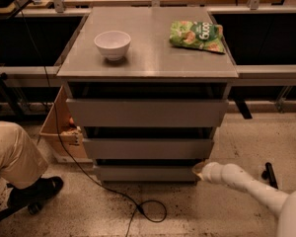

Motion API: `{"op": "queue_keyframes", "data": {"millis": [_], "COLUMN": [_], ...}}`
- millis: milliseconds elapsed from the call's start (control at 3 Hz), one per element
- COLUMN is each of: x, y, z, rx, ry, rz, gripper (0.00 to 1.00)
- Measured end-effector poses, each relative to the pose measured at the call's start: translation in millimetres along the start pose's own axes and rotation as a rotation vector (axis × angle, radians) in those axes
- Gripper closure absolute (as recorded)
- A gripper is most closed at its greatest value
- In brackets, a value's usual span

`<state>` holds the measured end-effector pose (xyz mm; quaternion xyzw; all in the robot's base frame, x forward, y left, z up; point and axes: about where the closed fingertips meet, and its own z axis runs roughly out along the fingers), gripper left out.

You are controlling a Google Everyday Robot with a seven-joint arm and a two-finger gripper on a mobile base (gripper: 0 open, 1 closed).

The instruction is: Close bottom drawer

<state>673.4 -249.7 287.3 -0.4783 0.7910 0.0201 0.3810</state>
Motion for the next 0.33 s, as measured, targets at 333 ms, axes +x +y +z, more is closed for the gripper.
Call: {"op": "queue_keyframes", "data": {"millis": [333], "x": [8.8], "y": [-16.3], "z": [-46.6], "rx": [0.018], "ry": [0.085], "rz": [0.012], "gripper": [1.00]}}
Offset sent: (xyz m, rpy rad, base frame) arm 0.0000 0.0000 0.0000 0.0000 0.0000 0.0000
